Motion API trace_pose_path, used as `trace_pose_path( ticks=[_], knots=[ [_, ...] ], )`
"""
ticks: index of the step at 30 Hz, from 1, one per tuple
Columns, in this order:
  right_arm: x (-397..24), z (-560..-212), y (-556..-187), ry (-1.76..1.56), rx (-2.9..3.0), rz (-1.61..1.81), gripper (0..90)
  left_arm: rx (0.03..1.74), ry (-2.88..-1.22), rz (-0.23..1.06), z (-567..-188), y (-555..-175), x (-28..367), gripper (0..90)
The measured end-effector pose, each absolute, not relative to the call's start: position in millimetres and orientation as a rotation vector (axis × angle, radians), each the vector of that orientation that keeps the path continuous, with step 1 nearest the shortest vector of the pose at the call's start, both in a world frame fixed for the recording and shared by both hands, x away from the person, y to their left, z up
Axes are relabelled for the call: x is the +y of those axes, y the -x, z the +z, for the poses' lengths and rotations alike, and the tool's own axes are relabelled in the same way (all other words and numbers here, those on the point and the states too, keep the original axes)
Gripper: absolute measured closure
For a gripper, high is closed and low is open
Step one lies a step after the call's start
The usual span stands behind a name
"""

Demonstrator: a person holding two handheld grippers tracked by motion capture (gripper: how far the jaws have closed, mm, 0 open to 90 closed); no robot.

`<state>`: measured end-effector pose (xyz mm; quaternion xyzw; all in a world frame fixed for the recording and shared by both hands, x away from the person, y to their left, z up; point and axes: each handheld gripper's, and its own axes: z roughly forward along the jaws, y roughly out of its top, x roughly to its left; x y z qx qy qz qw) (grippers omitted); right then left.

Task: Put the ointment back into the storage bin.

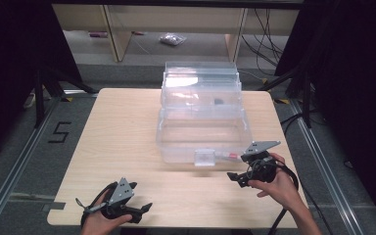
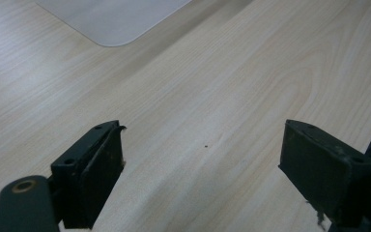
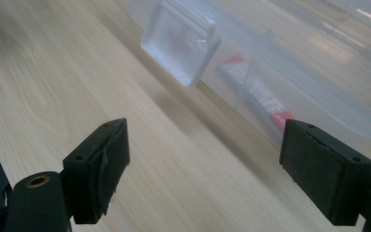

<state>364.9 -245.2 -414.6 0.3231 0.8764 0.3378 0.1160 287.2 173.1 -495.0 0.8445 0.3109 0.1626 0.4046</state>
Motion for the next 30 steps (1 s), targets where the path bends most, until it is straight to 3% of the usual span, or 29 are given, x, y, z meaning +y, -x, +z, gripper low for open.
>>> trace_pose_path(
  ticks=[30],
  knots=[
    [-242.8, -440.5, -350.7, -0.994, 2.56, 1.027, 18.1, 0.786, -2.126, 0.415, -494.7, -286.9, 173.0, 15.0]
  ],
)
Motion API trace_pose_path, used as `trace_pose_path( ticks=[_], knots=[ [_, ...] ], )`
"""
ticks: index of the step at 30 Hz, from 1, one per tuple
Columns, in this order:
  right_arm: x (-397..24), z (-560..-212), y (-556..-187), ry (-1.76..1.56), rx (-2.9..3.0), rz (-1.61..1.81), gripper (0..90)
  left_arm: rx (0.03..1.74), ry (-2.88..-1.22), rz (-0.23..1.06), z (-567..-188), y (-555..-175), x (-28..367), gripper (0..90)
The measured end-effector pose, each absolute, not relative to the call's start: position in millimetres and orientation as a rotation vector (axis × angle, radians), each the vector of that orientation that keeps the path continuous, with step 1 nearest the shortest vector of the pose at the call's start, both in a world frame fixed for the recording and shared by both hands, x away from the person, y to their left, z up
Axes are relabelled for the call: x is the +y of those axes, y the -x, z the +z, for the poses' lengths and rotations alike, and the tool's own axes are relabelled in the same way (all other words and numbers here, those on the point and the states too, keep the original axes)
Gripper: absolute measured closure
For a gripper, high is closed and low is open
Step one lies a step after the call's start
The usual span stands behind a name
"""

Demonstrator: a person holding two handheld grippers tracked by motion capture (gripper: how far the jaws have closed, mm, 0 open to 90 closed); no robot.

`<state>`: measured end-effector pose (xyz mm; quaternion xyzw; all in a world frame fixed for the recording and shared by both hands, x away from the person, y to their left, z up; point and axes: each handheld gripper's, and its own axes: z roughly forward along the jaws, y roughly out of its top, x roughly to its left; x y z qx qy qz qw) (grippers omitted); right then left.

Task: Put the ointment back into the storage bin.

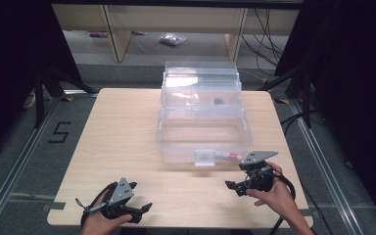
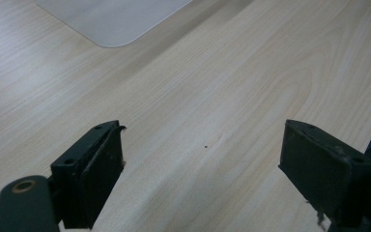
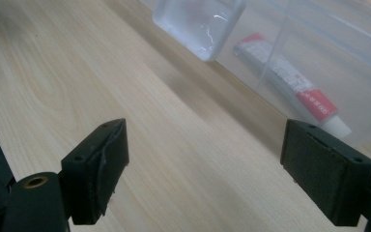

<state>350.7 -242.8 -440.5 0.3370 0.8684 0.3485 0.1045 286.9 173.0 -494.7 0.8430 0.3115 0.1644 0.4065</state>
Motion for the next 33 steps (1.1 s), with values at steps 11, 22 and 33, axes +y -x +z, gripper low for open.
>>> trace_pose_path(
  ticks=[11, 22, 33],
  knots=[
    [-247.2, -449.5, -341.7, -1.083, 2.555, 1.03, 17.7, 0.784, -2.118, 0.403, -494.9, -286.1, 172.3, 15.1],
    [-251.8, -461.8, -337.5, -1.076, 2.552, 1.051, 17.6, 0.785, -2.115, 0.404, -495.1, -285.9, 171.8, 15.0],
    [-255.2, -468.0, -327.8, -1.107, 2.534, 1.075, 16.5, 0.785, -2.13, 0.407, -494.7, -285.8, 172.2, 15.0]
  ],
)
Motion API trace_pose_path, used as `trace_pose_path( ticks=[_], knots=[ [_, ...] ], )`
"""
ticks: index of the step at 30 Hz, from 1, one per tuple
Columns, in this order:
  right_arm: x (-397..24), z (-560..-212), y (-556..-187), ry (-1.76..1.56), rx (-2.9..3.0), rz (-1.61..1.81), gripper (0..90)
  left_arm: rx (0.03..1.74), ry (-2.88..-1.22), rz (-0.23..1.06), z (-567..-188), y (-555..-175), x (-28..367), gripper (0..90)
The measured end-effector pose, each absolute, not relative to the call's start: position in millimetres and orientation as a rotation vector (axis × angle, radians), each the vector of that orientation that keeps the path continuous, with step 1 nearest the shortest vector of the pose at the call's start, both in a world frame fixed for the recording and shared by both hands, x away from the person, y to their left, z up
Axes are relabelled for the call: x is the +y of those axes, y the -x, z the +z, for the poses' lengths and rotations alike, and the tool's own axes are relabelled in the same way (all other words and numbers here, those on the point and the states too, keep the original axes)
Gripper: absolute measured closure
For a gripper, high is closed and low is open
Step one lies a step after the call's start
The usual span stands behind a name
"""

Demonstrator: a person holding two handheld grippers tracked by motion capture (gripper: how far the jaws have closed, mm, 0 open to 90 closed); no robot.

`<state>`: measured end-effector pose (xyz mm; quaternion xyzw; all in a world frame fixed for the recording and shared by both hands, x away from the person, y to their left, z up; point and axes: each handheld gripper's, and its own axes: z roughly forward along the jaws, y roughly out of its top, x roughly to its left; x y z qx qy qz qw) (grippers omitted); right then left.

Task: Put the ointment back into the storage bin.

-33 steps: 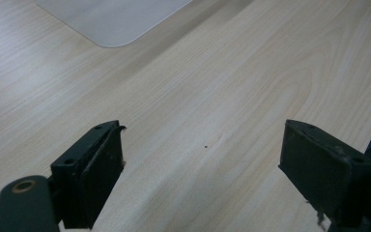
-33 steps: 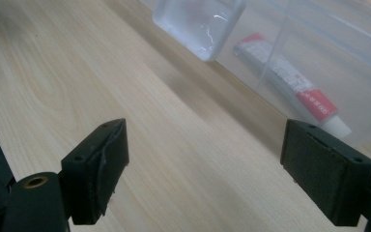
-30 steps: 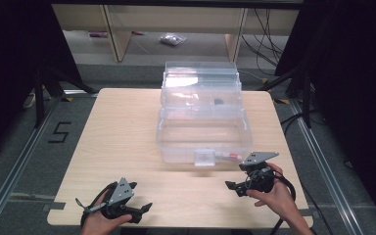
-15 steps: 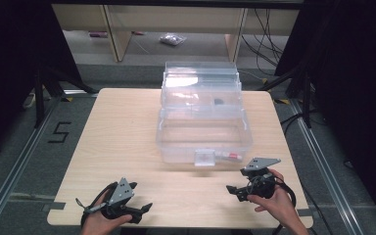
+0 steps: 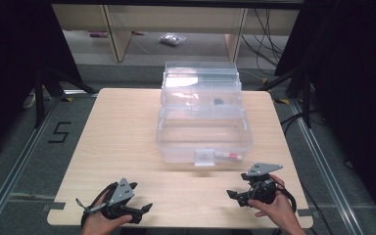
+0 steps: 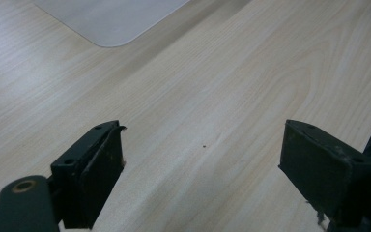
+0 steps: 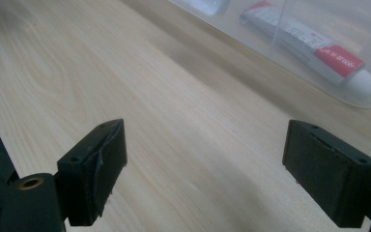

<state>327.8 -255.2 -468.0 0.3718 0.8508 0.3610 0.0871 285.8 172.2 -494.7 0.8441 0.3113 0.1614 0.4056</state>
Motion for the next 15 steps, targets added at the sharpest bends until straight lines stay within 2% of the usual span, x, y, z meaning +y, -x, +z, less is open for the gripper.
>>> trace_pose_path(
  ticks=[15],
  knots=[
    [-259.4, -482.4, -315.2, -1.098, 2.498, 1.065, 16.5, 0.776, -2.143, 0.417, -494.0, -286.1, 172.6, 15.0]
  ],
)
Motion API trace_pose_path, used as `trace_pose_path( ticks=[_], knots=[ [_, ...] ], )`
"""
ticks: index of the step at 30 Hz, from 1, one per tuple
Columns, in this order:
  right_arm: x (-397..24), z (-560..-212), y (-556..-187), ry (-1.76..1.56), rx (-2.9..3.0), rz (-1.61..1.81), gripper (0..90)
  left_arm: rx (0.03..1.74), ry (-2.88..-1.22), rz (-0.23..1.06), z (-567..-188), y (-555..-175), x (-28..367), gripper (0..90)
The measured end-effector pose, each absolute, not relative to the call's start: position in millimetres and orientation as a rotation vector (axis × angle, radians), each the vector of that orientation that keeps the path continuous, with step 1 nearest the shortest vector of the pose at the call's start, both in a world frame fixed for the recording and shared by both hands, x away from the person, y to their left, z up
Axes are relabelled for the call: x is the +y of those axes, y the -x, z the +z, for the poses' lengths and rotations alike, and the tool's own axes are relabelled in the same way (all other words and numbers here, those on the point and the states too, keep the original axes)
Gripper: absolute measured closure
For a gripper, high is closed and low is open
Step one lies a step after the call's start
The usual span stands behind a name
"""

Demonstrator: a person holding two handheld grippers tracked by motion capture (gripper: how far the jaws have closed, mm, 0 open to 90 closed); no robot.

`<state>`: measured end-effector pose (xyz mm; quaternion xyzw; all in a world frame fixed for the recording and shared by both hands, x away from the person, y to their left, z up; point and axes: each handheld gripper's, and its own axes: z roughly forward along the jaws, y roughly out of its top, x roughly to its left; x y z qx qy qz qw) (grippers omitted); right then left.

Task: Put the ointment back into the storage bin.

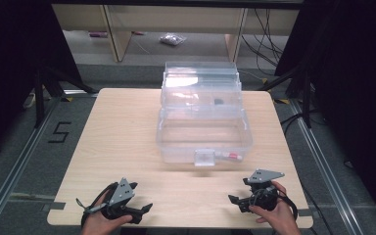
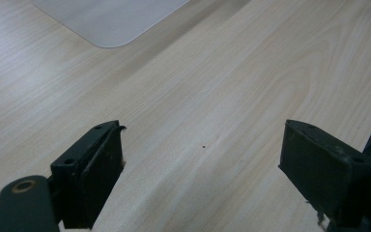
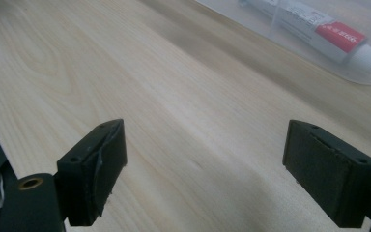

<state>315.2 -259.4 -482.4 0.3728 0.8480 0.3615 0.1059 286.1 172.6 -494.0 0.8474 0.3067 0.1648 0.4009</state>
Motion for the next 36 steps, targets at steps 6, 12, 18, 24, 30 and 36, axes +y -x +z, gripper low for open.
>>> trace_pose_path(
  ticks=[6, 12, 18, 24, 30, 36],
  knots=[
    [-259.2, -488.6, -311.2, -1.11, 2.484, 1.073, 16.5, 0.772, -2.146, 0.419, -493.8, -286.0, 172.6, 15.0],
    [-261.1, -487.6, -307.5, -1.107, 2.486, 1.068, 16.5, 0.765, -2.15, 0.417, -493.9, -286.1, 172.4, 15.0],
    [-262.2, -487.3, -305.3, -1.103, 2.485, 1.07, 16.4, 0.787, -2.113, 0.404, -494.5, -284.7, 170.5, 15.0],
    [-261.1, -487.6, -304.8, -1.114, 2.479, 1.07, 16.4, 0.772, -2.144, 0.42, -493.7, -285.7, 172.3, 15.0],
    [-260.7, -487.1, -304.4, -1.126, 2.481, 1.067, 16.5, 0.763, -2.143, 0.419, -494.4, -286.5, 172.0, 15.0],
    [-261.3, -487.1, -305.8, -1.094, 2.476, 1.079, 16.5, 0.769, -2.149, 0.419, -493.7, -286.0, 172.5, 15.0]
  ],
)
